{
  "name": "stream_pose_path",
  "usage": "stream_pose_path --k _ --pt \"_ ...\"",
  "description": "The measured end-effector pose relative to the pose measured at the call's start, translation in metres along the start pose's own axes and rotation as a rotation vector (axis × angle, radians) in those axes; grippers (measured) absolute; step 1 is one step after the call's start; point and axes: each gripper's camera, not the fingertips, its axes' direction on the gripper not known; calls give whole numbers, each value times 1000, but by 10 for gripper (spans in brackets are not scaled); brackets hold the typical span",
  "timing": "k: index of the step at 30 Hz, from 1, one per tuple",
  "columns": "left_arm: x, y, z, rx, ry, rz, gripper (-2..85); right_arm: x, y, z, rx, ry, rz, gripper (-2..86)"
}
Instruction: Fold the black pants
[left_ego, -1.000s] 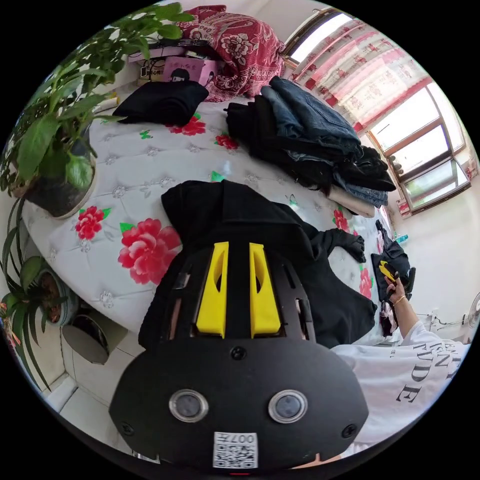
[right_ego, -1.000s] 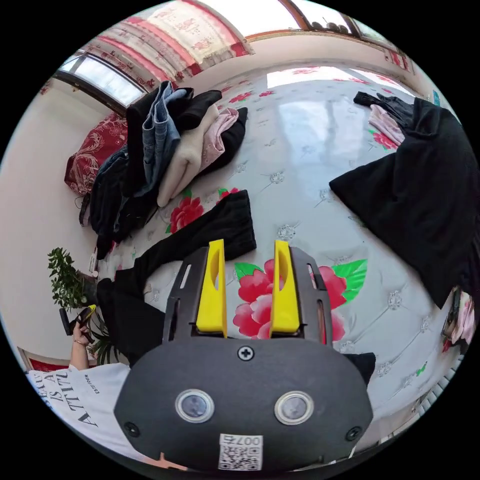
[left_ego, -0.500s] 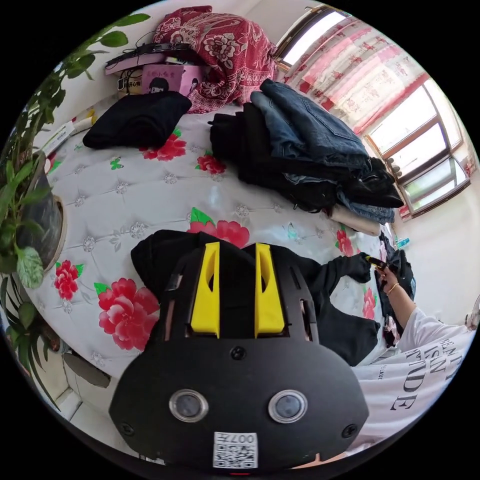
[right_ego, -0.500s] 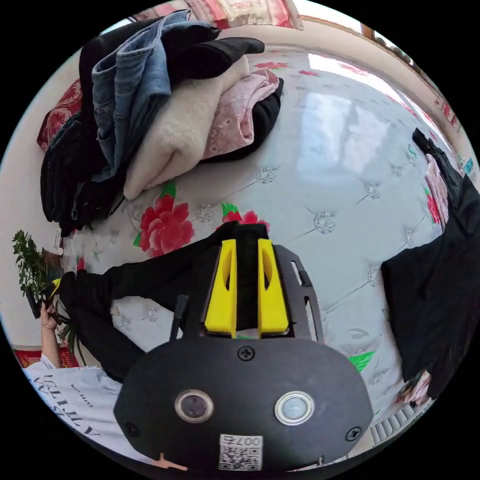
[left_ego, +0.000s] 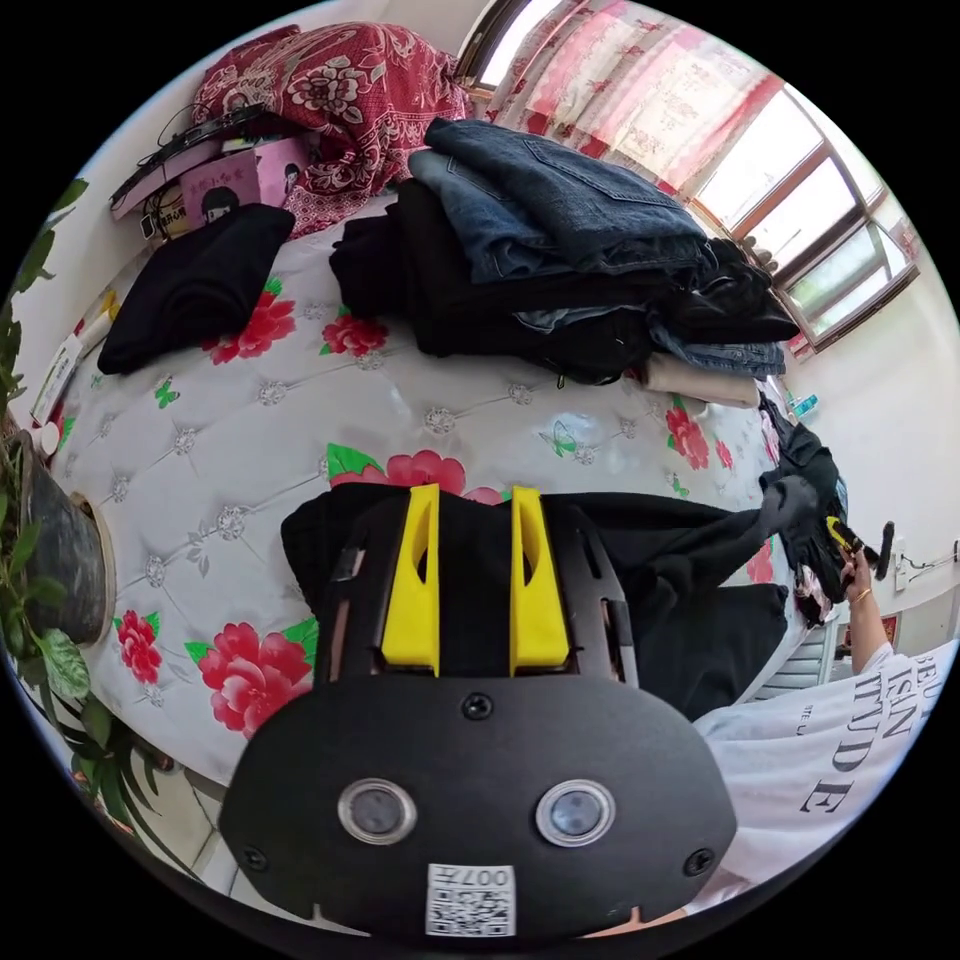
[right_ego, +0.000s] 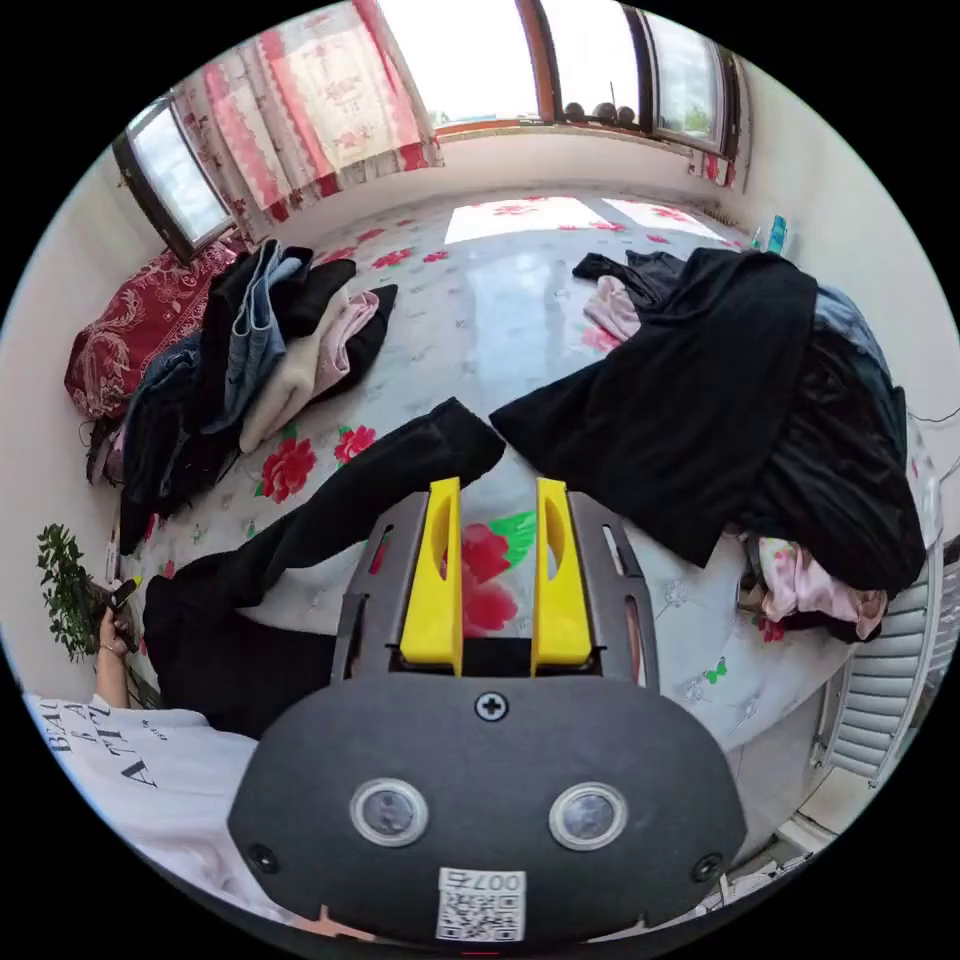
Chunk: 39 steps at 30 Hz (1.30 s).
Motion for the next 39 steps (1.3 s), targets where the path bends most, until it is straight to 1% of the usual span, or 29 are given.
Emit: stream_pose_path --k 2,4,7,10,12,14,15,16,17,19,20,21,23,25,27,28,29,30,31,33,35,37,38,39 --pt "7 -11 1 -6 4 15 100 17 28 20 -61 -29 73 87" --pt "18 -27 7 -38 8 52 104 20 45 28 -59 -44 105 91" --pt "40 -56 34 -154 -4 140 118 13 41 40 -49 -51 94 101" --pt "56 -76 74 -315 -104 206 132 -3 10 65 -95 -78 44 112" --pt "65 -80 112 -472 -209 231 135 -25 -23 91 -139 -94 -2 119" --pt "70 -83 113 -427 -227 208 128 -45 -46 116 -183 -102 -20 122" --pt "74 -85 114 -432 -235 202 122 -58 -60 135 -227 -98 -20 123" --pt "76 -85 114 -432 -242 205 93 -65 -66 146 -251 -93 -17 120" --pt "82 -84 115 -429 -246 225 35 -77 -76 168 -305 -62 4 116" --pt "90 -79 116 -410 -246 241 4 -92 -84 202 -411 56 29 98" --pt "95 -76 116 -394 -266 261 -2 -110 -86 200 -314 124 -38 73" --pt "100 -75 117 -399 -279 278 -5 -123 -86 204 -324 101 -106 50" --pt "104 -75 118 -409 -289 284 -8 -130 -89 205 -341 93 -127 25" --pt "105 -75 111 -376 -300 279 -9 -123 -92 190 -270 22 -118 13" --pt "105 -78 80 -256 -293 252 -9 -93 -91 126 -9 -168 -30 6" --pt "105 -78 70 -221 -288 243 -9 -85 -88 106 68 -221 -16 5" --pt "107 -78 48 -151 -274 237 -9 -72 -80 66 202 -296 -9 4" --pt "111 -75 25 -79 -270 239 -9 -63 -68 30 304 -339 -30 3" --pt "114 -73 14 -41 -277 243 -9 -60 -61 12 352 -353 -49 3" --pt "126 -61 -28 102 -285 259 -9 -49 -28 -43 503 -351 -99 5" --pt "127 -52 -45 189 -263 253 -9 -37 -4 -63 542 -332 -63 10" --pt "122 -52 -40 206 -208 238 -9 -22 12 -57 515 -314 -7 18" --pt "116 -57 -24 173 -176 219 -9 -11 18 -39 453 -312 44 25" --pt "112 -63 -3 132 -159 190 -9 3 19 -12 346 -302 130 33"
